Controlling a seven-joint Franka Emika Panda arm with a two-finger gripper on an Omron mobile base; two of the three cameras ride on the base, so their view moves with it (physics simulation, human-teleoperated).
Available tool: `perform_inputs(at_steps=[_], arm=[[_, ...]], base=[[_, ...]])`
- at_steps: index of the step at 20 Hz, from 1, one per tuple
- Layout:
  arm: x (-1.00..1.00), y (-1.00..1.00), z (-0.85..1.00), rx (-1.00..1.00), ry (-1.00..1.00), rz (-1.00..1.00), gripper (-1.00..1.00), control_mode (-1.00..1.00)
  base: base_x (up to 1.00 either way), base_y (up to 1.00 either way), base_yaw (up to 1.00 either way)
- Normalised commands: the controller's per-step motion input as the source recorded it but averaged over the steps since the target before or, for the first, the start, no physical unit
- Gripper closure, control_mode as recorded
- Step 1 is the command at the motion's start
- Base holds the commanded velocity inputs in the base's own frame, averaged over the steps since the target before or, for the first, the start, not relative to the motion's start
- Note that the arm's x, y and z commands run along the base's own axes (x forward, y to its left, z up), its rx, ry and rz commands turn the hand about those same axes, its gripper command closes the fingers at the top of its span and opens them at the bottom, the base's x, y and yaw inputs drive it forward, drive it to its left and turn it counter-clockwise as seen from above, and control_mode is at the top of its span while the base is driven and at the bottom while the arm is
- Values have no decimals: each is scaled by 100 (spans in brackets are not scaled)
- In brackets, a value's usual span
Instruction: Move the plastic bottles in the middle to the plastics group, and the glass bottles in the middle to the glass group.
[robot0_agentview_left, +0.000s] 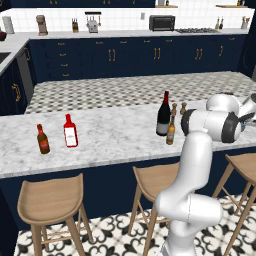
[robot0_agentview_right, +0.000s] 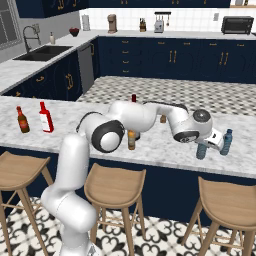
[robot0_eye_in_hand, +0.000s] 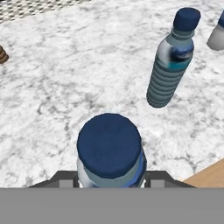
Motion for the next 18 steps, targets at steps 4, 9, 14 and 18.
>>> perform_inputs(at_steps=[4, 9, 14, 18], arm=[[11, 0, -24, 0, 0, 0, 100, -100], [13, 0, -25, 0, 0, 0, 100, -100], [16, -6, 8, 1, -4, 0, 100, -100], [27, -18, 16, 5, 0, 0, 100, -100]], base=[[0, 0, 0], [0, 0, 0], [0, 0, 0], [0, 0, 0]])
